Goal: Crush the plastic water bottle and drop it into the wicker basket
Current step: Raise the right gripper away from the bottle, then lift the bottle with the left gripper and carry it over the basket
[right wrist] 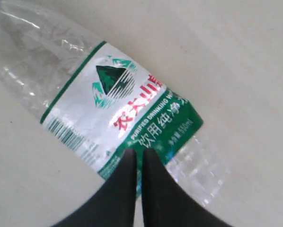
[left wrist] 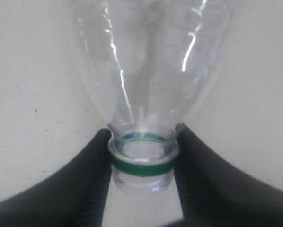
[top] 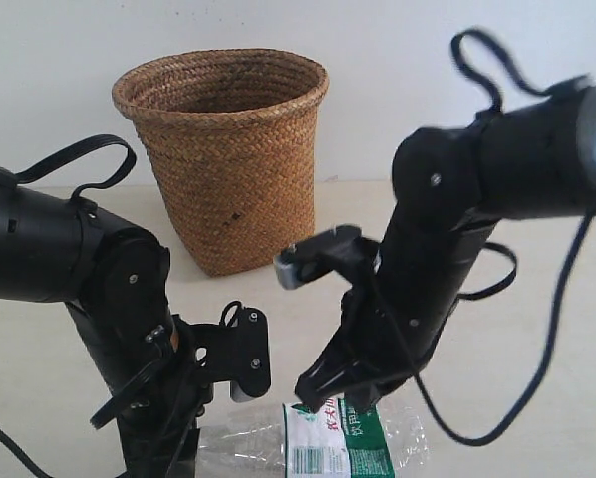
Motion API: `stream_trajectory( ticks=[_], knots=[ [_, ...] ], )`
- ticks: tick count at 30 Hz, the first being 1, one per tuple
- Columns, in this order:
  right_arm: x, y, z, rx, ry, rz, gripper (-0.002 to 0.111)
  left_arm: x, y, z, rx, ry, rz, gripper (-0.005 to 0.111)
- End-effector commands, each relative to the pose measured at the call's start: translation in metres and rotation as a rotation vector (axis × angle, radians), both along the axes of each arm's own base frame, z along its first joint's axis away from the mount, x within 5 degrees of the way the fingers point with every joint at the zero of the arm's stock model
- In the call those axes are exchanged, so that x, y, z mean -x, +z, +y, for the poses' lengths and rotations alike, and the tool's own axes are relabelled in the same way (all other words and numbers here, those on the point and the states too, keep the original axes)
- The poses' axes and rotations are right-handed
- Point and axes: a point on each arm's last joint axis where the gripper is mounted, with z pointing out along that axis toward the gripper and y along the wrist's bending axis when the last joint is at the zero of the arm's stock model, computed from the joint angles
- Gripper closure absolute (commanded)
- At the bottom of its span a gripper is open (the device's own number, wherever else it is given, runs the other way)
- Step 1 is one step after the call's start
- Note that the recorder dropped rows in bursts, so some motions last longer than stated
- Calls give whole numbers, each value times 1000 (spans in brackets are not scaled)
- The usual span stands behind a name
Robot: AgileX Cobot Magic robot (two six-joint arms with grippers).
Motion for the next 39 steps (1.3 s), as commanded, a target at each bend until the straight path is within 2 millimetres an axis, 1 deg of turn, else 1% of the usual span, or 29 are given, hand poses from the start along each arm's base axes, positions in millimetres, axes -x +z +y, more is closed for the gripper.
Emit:
stream_trajectory(
  ticks=[1, 3, 6, 7, 8, 10, 11, 13, 14, 16, 18, 20, 22, 24, 25, 27, 29, 30, 33, 34, 35, 36, 37, 38, 39],
  knots=[
    [17, 59, -26, 21, 9, -165, 108, -1, 3, -1, 16, 18, -7, 103],
    [27, 86, -42, 33, -9, -251, 108, -1, 3, -1, 16, 18, -7, 103],
    [51, 126, -69, 25, -64, -353, 108, -1, 3, -1, 16, 18, -7, 103],
    [58, 136, -78, 24, -71, -386, 108, -1, 3, -1, 16, 18, -7, 103],
    [71, 151, -90, 15, -83, -432, 108, -1, 3, -1, 18, 18, -9, 103],
    [89, 170, -107, -24, -104, -499, 108, -1, 3, -1, 19, 18, -10, 103],
    [104, 183, -120, -65, -115, -545, 108, -2, 3, -1, 16, 15, -12, 103],
    [125, 197, -136, -127, -137, -606, 108, -2, 3, 0, 7, 4, -19, 103],
    [140, 204, -148, -176, -154, -654, 108, -2, 3, 0, 5, 2, -21, 103],
    [163, 207, -167, -237, -178, -706, 108, -3, 3, 0, 1, -3, -24, 103],
    [186, 198, -185, -282, -203, -737, 108, -3, 3, 0, 5, -3, -29, 103],
    [203, 180, -198, -304, -211, -756, 108, -4, 3, 0, 10, -3, -35, 103],
    [213, 159, -206, -336, -234, -757, 108, -4, 3, -1, 14, -3, -41, 103],
    [220, 138, -210, -380, -254, -762, 108, -5, 3, -1, 16, -8, -51, 103],
    [224, 119, -211, -439, -268, -771, 108, -6, 4, 0, 9, -19, -62, 103],
    [226, 105, -210, -496, -272, -792, 108, -7, 8, 1, 3, -21, -84, 103],
    [227, 99, -210, -538, -270, -821, 108, -9, 16, 2, -2, -14, -115, 103],
    [228, 97, -211, -557, -270, -839, 108, -13, 29, 3, -17, -10, -165, 103],
    [228, 99, -210, -567, -270, -848, 108, -23, 55, 6, -34, 0, -261, 103],
    [228, 101, -210, -582, -270, -860, 108, -31, 75, 10, -37, 19, -332, 103],
    [228, 101, -210, -587, -270, -862, 108, -36, 87, 12, -33, 31, -369, 103],
    [228, 102, -210, -590, -272, -862, 108, -44, 108, 18, -14, 59, -435, 103],
    [228, 101, -210, -589, -272, -859, 108, -48, 120, 21, -5, 72, -468, 103],
    [228, 101, -209, -591, -272, -857, 108, -56, 142, 27, 13, 95, -534, 103],
    [228, 101, -209, -591, -273, -857, 108, -58, 151, 29, 21, 106, -557, 103]
  ],
)
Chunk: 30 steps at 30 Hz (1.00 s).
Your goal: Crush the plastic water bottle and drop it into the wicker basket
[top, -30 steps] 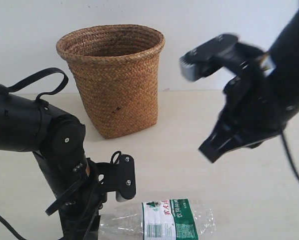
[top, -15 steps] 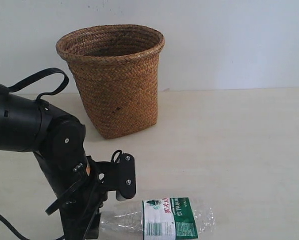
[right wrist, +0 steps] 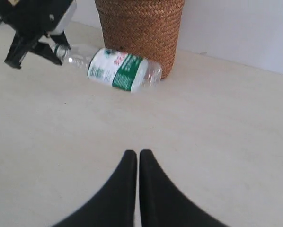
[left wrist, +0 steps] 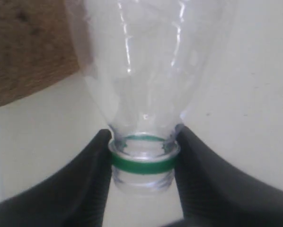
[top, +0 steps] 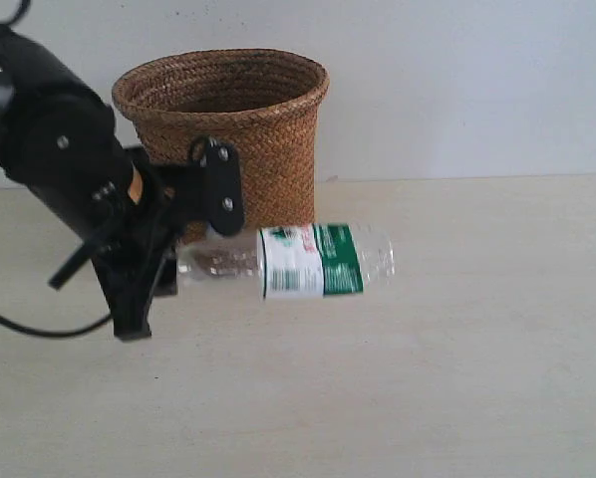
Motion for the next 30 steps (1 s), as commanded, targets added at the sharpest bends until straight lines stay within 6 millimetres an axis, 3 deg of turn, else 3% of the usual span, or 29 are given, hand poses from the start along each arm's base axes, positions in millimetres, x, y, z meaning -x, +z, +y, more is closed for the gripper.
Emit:
stream_trajectory(
  ticks=[1, 4, 6, 10, 16, 19, 22, 25, 26, 30],
  knots=[
    [0, 0, 0, -17, 3, -6, 108, -16, 56, 17, 50, 65, -160, 103],
    [0, 0, 0, -17, 3, -6, 108, -23, 91, 29, 44, 124, -210, 103],
    [0, 0, 0, -17, 3, -6, 108, -21, 99, 32, 26, 151, -190, 103],
    [0, 0, 0, -17, 3, -6, 108, -5, 95, 37, -19, 212, 11, 103],
    [0, 0, 0, -12, 2, -10, 108, 6, 90, 22, 135, 178, 160, 103],
    [0, 0, 0, -10, 1, -12, 108, -7, 97, 24, 212, 319, 4, 103],
    [1, -1, -1, 1, 0, 0, 108, -18, 118, 32, 237, 379, -217, 100],
    [1, -4, -1, 16, -1, 20, 108, -26, 155, 33, 299, 338, -411, 83],
    [1, -4, -1, 19, -2, 24, 108, -29, 173, 32, 353, 320, -507, 70],
    [2, -5, -1, 25, -2, 40, 108, -39, 213, 30, 538, 384, -685, 16]
  ],
)
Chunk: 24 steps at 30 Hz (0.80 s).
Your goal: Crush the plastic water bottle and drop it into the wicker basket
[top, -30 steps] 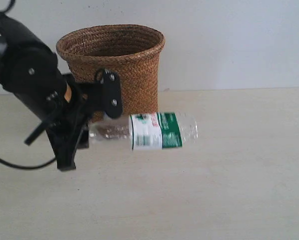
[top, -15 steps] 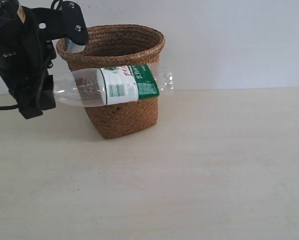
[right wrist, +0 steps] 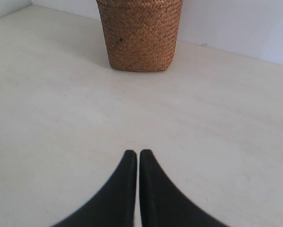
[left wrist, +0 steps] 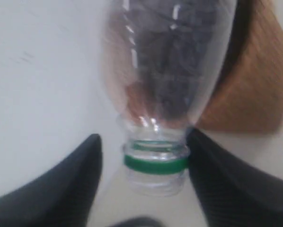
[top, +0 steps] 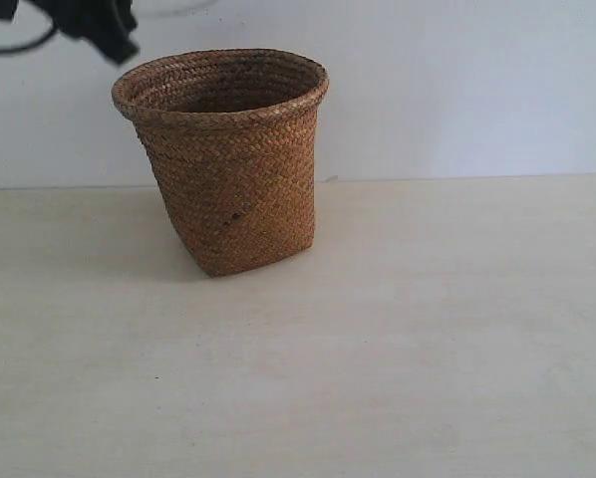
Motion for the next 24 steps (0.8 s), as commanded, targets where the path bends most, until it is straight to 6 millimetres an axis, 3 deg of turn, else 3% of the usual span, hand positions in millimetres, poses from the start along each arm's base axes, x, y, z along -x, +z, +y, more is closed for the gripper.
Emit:
stream_trajectory(
  ticks=[1, 3, 14, 21, 24],
  knots=[
    [1, -4, -1, 21, -3, 26, 108, -7, 44, 4, 161, 81, -207, 8],
    [2, -7, -2, 31, -11, 63, 108, -9, 47, 7, 134, 119, -216, -3],
    [2, -7, -2, 24, -12, 67, 108, -10, 45, 9, 113, 149, -192, -3],
    [2, -7, -2, 17, -12, 64, 108, -7, 35, -1, 259, 120, -67, -3],
    [2, -6, -2, 11, -11, 56, 108, -5, 29, -6, 292, 107, -21, 4]
  ],
)
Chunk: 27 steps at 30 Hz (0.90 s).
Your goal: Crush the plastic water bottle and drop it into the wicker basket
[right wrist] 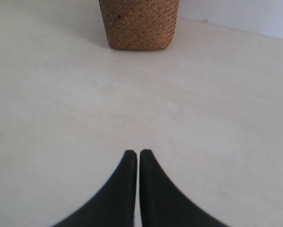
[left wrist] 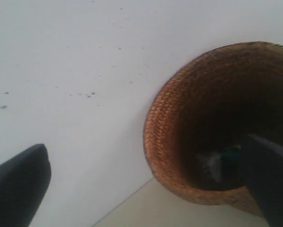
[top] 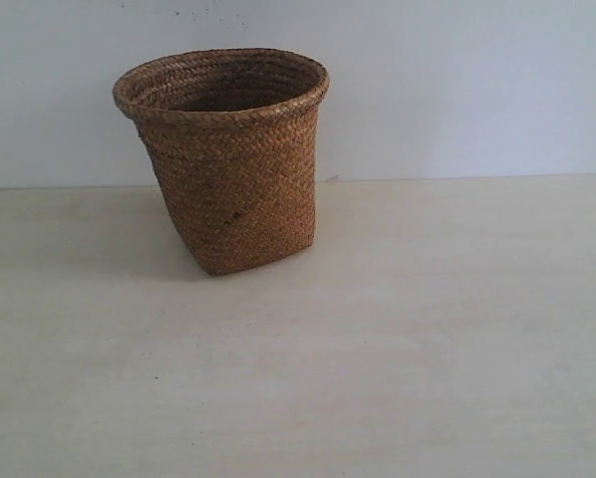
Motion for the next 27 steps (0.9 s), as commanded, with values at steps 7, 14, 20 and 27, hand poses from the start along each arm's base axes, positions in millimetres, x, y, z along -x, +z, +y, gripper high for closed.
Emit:
stream_trajectory(
  ticks=[7, 14, 20, 27],
  knots=[
    [0, 1, 0, -17, 1, -19, 108, 6, -12, -12, 149, -46, 132, 65],
    [0, 1, 0, -17, 1, -19, 108, 7, -13, -14, 177, -54, 148, 103],
    [0, 1, 0, -17, 1, -19, 108, 6, -12, -14, 182, -56, 144, 103],
    [0, 1, 0, -17, 1, -19, 108, 6, -12, -14, 182, -56, 144, 103]
  ],
)
